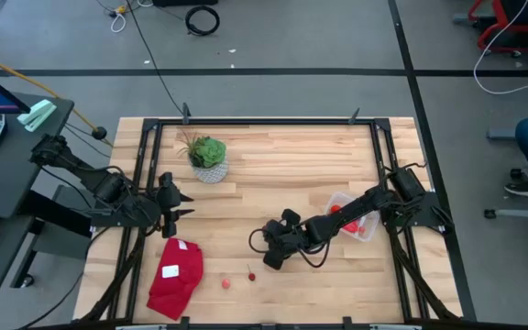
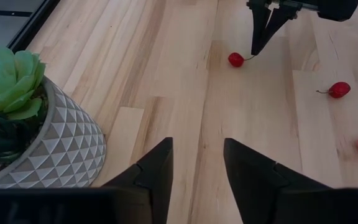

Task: Pick and placing Produce into tupperware
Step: Put the top red cherry into the transparent bin

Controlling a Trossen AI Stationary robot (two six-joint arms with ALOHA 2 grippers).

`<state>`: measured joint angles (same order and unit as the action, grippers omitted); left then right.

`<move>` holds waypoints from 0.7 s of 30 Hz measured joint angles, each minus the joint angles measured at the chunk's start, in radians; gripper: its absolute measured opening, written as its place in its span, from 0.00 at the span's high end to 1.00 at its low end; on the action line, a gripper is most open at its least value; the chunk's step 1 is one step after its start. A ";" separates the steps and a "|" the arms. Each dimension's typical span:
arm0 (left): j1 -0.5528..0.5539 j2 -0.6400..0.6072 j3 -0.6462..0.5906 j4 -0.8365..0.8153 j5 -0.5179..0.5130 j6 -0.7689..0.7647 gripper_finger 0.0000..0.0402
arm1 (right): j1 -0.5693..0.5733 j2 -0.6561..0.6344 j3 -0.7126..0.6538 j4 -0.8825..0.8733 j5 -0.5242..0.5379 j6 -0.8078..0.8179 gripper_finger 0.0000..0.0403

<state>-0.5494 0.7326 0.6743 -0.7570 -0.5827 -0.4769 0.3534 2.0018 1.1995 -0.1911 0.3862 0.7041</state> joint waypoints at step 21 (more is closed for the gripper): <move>0.000 0.000 0.000 -0.006 0.000 -0.009 0.62 | 0.010 -0.285 0.016 -0.357 0.225 0.221 1.00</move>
<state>-0.5493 0.7328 0.6743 -0.7633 -0.5827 -0.4858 0.3631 1.7167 1.2152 -0.5483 0.6108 0.9253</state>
